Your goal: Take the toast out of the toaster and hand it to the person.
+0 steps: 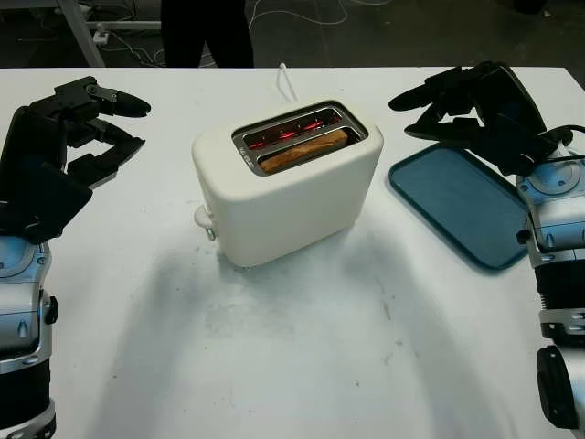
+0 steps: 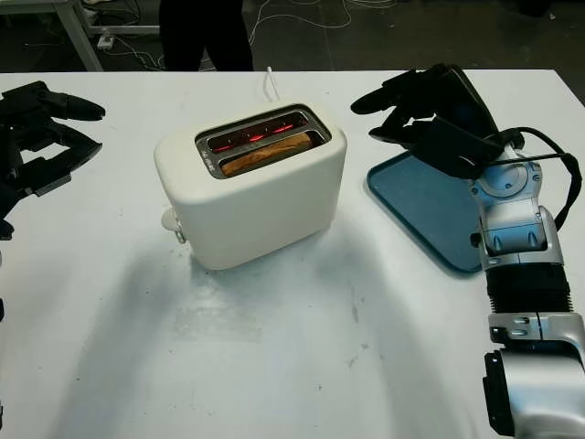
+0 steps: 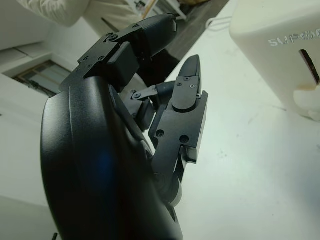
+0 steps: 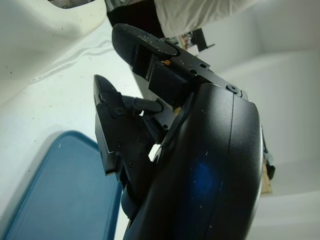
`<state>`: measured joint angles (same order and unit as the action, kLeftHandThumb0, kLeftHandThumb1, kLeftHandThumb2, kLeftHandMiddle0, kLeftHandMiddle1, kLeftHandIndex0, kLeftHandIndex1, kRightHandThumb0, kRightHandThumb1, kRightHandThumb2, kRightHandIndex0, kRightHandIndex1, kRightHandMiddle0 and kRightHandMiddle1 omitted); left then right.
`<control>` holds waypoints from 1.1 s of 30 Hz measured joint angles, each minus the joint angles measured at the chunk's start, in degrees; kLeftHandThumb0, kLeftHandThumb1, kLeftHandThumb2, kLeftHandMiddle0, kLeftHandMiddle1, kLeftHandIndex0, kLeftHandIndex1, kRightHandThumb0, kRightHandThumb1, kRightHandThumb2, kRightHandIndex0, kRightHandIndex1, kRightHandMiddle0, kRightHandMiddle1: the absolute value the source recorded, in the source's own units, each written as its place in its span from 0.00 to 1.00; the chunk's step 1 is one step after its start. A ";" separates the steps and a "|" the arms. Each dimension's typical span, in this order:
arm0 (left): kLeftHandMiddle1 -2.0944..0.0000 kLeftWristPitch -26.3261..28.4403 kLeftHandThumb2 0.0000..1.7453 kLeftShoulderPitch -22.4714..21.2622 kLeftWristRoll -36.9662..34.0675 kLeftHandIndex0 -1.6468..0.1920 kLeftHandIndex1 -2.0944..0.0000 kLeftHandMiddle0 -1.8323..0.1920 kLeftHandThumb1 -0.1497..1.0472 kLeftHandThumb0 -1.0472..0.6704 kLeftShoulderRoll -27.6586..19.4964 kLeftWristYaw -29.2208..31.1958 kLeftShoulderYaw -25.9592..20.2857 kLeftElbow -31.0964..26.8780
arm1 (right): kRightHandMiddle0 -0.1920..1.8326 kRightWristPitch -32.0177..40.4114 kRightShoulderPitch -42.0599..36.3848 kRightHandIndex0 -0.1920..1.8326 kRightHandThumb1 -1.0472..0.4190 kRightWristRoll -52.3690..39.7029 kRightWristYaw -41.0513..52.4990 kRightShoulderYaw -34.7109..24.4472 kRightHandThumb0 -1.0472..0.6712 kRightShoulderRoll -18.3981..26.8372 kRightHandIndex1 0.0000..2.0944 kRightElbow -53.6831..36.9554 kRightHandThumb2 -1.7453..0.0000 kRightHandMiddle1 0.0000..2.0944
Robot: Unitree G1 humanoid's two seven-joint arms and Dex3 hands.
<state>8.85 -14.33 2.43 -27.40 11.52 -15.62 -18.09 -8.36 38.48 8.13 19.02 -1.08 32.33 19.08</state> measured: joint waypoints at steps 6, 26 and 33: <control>0.44 -0.01 0.06 0.00 0.09 0.55 0.62 0.62 0.89 0.57 0.00 0.00 0.00 -0.05 | 0.69 0.12 0.00 0.55 0.16 0.13 -0.07 0.00 0.66 0.00 0.49 0.00 1.00 0.00; 0.44 0.99 0.06 0.01 0.06 0.55 0.62 0.62 0.89 0.56 0.01 -0.12 -0.01 -0.96 | 0.68 0.12 0.00 0.54 0.16 0.35 -0.26 0.01 0.67 0.00 0.48 -0.01 1.00 0.00; 0.43 1.41 0.06 0.01 0.05 0.55 0.62 0.62 0.89 0.57 0.06 -0.12 -0.01 -1.13 | 0.69 0.09 0.00 0.55 0.16 0.36 -0.42 0.01 0.66 0.00 0.48 -0.02 1.00 0.00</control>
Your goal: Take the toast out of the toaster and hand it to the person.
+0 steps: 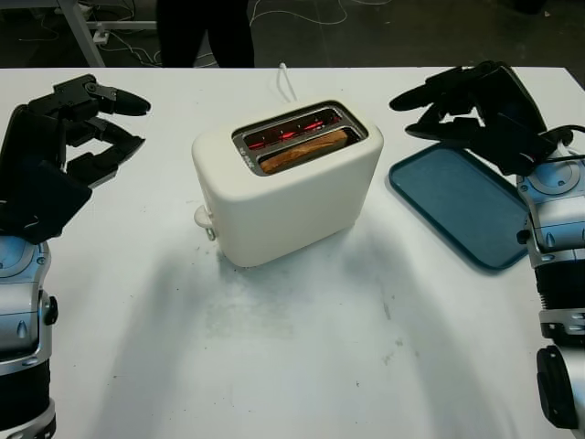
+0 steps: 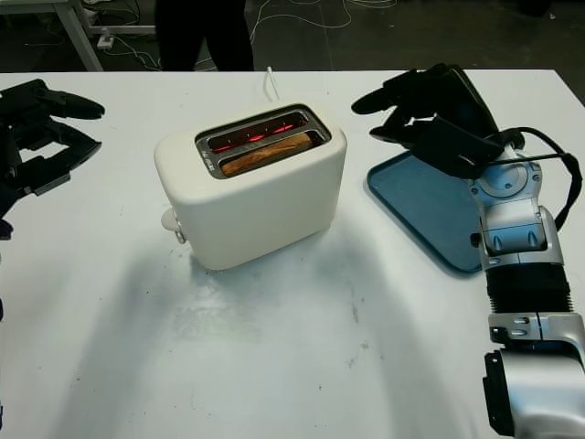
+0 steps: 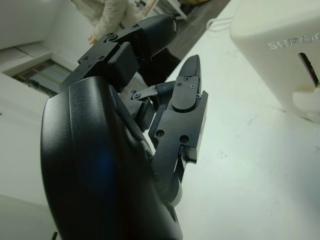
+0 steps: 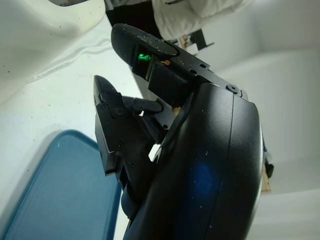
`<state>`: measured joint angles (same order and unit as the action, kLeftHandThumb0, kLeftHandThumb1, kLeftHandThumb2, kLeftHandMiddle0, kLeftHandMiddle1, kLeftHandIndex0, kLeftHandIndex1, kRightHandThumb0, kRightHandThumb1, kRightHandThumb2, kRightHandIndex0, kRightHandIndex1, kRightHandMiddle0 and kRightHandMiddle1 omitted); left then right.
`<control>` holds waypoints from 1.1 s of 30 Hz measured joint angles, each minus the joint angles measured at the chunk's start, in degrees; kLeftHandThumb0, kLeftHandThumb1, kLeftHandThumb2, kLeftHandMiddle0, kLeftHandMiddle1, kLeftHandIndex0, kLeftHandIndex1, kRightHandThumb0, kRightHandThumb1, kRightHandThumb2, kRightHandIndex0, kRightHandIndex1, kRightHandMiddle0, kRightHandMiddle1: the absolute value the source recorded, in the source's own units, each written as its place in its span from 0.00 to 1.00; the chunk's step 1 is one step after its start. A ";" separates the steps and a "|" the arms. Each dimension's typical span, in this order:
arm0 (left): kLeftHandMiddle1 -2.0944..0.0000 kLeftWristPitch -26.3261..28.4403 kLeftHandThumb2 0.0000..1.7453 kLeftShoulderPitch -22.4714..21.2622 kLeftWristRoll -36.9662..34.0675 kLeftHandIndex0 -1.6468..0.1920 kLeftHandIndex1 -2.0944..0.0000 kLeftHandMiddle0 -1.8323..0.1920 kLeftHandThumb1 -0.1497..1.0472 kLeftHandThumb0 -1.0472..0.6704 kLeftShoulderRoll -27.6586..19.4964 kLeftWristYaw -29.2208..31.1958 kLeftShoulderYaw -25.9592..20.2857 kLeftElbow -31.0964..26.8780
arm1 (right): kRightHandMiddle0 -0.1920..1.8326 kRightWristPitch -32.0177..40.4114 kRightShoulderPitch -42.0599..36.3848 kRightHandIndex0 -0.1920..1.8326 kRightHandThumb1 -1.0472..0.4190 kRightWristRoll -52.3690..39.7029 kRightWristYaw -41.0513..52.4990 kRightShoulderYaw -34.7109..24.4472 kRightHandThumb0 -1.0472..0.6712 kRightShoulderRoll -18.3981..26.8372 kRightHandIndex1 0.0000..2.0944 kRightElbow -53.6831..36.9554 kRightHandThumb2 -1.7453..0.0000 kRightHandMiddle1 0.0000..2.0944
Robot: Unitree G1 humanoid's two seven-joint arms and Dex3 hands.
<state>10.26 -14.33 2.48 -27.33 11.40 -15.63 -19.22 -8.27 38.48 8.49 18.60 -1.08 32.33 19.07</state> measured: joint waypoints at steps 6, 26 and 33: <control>0.43 0.00 0.06 0.00 -0.04 0.56 0.62 0.62 0.89 0.58 0.00 0.00 0.00 0.00 | 0.69 0.02 0.00 0.54 0.16 -0.01 0.00 0.00 0.66 0.00 0.48 -0.03 1.00 0.00; 0.43 -1.06 0.06 0.00 -0.09 0.55 0.61 0.61 0.89 0.57 0.00 -0.11 -0.06 0.82 | 0.69 0.21 0.00 0.55 0.16 0.54 -0.04 0.03 0.67 -0.01 0.48 -0.67 1.00 0.00; 0.43 -1.28 0.06 0.00 -0.03 0.55 0.61 0.61 0.89 0.57 0.00 -0.11 -0.05 0.94 | 0.69 0.21 0.00 0.55 0.17 1.47 -0.05 0.04 0.65 0.00 0.47 -0.69 1.00 0.00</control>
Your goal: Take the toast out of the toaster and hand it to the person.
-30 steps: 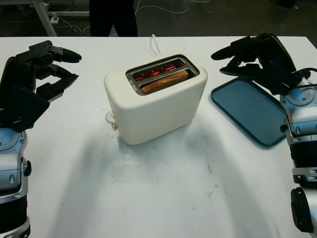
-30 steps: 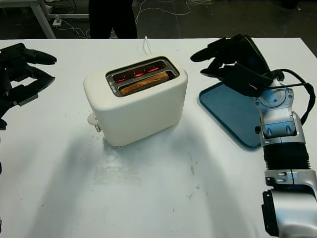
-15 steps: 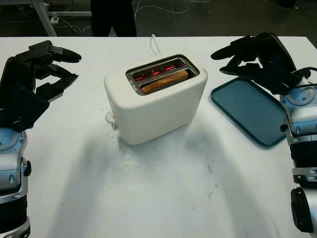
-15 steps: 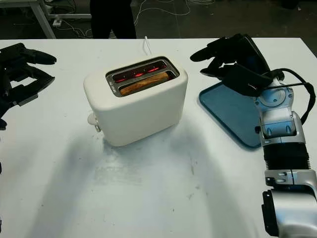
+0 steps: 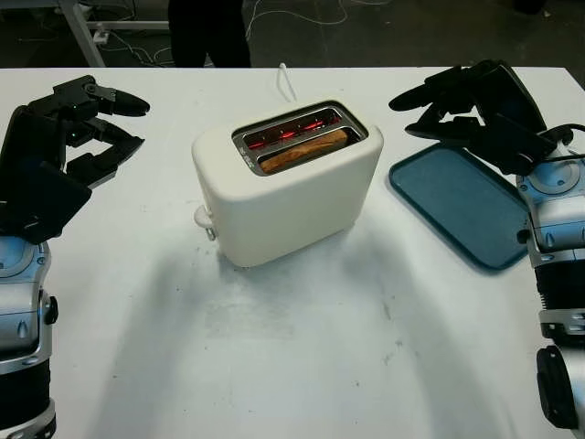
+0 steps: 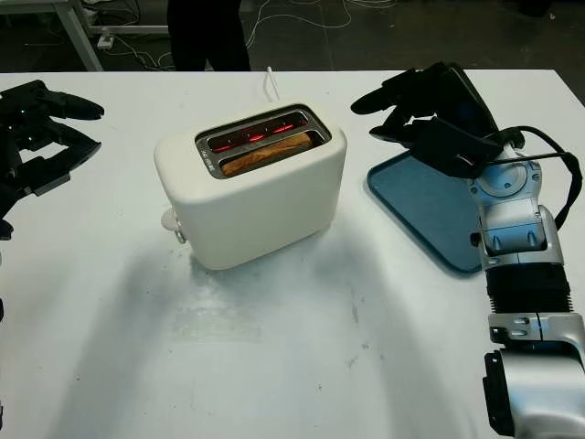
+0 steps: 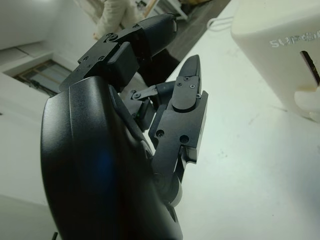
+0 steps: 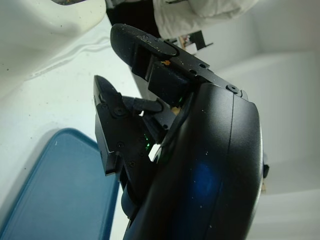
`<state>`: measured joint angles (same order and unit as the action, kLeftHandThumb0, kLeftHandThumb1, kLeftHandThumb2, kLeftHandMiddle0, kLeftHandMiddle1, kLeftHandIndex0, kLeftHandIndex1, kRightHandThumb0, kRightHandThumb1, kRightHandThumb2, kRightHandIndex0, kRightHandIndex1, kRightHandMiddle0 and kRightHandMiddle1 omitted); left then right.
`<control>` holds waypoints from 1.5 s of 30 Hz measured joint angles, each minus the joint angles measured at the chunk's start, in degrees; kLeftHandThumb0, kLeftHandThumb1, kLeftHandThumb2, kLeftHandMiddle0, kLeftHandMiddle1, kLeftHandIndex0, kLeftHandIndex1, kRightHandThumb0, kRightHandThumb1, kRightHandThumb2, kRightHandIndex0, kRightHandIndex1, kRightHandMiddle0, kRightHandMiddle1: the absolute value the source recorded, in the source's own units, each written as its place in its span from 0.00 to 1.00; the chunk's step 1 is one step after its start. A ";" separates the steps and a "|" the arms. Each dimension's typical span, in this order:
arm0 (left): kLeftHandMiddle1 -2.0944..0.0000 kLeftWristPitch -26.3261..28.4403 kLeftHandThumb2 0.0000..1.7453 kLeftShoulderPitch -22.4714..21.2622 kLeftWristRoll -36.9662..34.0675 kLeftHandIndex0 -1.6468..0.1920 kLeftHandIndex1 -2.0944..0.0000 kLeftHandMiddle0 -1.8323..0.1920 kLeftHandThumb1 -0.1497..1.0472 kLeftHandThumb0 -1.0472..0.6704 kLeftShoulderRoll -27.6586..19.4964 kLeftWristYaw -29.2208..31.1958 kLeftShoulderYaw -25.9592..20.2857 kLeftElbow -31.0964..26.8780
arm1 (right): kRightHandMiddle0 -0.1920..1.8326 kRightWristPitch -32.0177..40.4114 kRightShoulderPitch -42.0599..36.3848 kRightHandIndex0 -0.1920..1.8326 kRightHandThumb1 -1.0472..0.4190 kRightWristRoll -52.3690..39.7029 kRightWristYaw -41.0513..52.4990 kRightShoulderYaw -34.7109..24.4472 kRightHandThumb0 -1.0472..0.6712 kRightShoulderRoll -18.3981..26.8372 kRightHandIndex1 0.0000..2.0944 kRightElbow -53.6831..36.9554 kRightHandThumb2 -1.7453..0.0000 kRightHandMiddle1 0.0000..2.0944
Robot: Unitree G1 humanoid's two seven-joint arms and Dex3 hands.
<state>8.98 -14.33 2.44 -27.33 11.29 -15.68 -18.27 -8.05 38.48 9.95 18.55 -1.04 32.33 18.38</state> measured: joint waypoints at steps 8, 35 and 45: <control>0.43 -1.33 0.06 0.00 -0.01 0.55 0.61 0.61 0.89 0.57 0.00 0.00 0.01 0.71 | 0.68 0.85 0.00 0.54 0.16 -0.25 0.09 -0.04 0.66 0.00 0.48 -0.01 1.00 0.00; 0.44 -1.23 0.06 0.01 0.02 0.56 0.61 0.62 0.89 0.58 0.01 -0.04 -0.03 0.26 | 0.68 0.97 0.00 0.54 0.15 -0.83 0.39 -0.06 0.67 0.00 0.48 -0.43 1.00 0.00; 0.43 -1.23 0.06 0.01 0.00 0.56 0.61 0.62 0.89 0.58 0.01 -0.19 -0.03 0.20 | 0.68 1.32 0.18 0.53 0.17 -0.84 0.48 -0.06 0.64 0.01 0.47 -0.55 1.00 0.00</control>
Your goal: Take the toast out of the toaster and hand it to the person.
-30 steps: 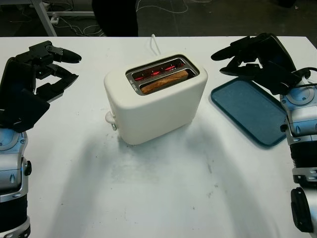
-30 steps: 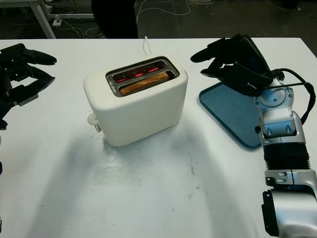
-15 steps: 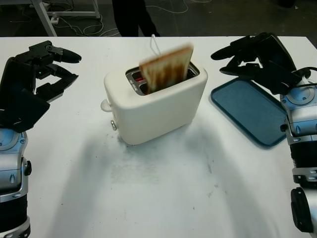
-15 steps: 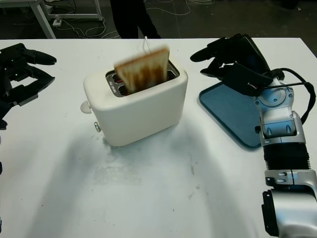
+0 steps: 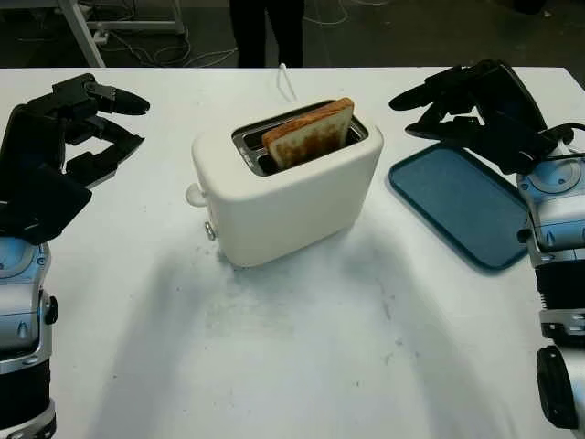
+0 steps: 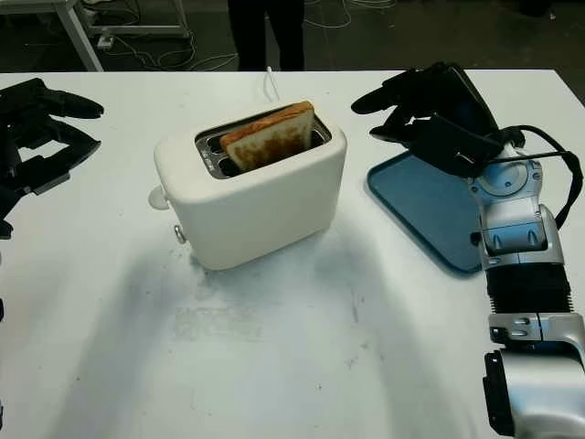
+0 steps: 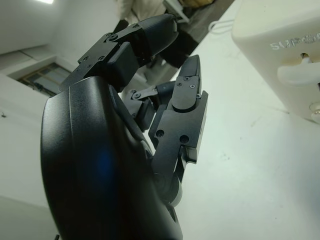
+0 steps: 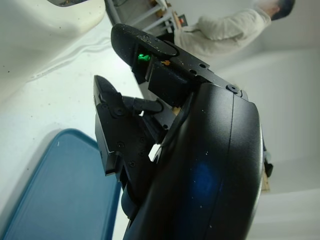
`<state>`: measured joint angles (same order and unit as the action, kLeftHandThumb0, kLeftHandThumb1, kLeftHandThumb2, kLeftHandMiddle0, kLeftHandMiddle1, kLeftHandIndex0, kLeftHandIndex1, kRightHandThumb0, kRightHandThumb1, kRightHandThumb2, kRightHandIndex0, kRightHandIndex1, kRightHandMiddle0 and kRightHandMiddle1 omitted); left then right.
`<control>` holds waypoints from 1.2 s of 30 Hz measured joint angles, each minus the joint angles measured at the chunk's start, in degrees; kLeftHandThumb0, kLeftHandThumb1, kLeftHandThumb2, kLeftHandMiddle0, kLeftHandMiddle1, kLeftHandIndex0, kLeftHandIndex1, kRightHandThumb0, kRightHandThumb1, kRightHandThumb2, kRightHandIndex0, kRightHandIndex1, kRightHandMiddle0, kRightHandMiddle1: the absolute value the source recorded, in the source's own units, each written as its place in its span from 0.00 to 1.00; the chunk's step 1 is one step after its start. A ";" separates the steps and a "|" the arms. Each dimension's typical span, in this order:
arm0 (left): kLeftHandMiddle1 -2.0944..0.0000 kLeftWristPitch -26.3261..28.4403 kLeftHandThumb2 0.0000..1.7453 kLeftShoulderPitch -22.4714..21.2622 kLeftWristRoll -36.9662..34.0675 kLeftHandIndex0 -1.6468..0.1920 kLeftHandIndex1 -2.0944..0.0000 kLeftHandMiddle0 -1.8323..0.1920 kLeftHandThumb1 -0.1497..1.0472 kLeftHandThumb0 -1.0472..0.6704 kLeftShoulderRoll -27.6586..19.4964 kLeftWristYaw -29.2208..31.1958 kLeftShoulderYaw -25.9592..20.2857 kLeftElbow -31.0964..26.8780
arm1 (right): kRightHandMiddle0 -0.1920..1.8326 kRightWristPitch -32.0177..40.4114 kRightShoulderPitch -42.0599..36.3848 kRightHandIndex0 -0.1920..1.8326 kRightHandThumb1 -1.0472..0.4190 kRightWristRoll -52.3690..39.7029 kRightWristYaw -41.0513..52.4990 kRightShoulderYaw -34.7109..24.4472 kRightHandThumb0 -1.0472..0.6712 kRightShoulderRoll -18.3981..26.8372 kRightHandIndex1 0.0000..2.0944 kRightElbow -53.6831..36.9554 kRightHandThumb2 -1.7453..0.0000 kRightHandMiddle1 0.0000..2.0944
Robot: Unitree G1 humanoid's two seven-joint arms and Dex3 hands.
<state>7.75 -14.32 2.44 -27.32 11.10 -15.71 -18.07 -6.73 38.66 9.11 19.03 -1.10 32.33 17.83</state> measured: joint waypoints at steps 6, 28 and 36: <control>0.43 0.72 0.06 0.01 0.08 0.55 0.61 0.62 0.89 0.57 0.01 -0.37 0.01 -0.46 | 0.66 -1.93 6.58 0.54 0.29 -0.96 0.40 -0.67 0.63 0.05 0.38 0.78 1.00 0.00; 0.45 0.88 0.05 0.18 0.62 0.54 0.63 0.60 0.89 0.57 0.01 -0.56 0.01 -0.69 | 0.68 -16.00 26.80 0.73 0.25 12.68 3.63 13.24 0.06 -0.03 0.13 9.09 0.98 0.01; 0.45 0.84 0.05 0.18 0.55 0.55 0.63 0.60 0.89 0.57 0.15 -0.56 0.01 -0.61 | 0.65 -24.28 29.78 0.57 0.15 22.73 -0.94 19.12 0.00 -0.53 0.30 14.85 1.00 0.00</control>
<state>8.59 -14.14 2.99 -27.18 10.53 -15.69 -18.68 -31.01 68.43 31.84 18.09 18.02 31.80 32.68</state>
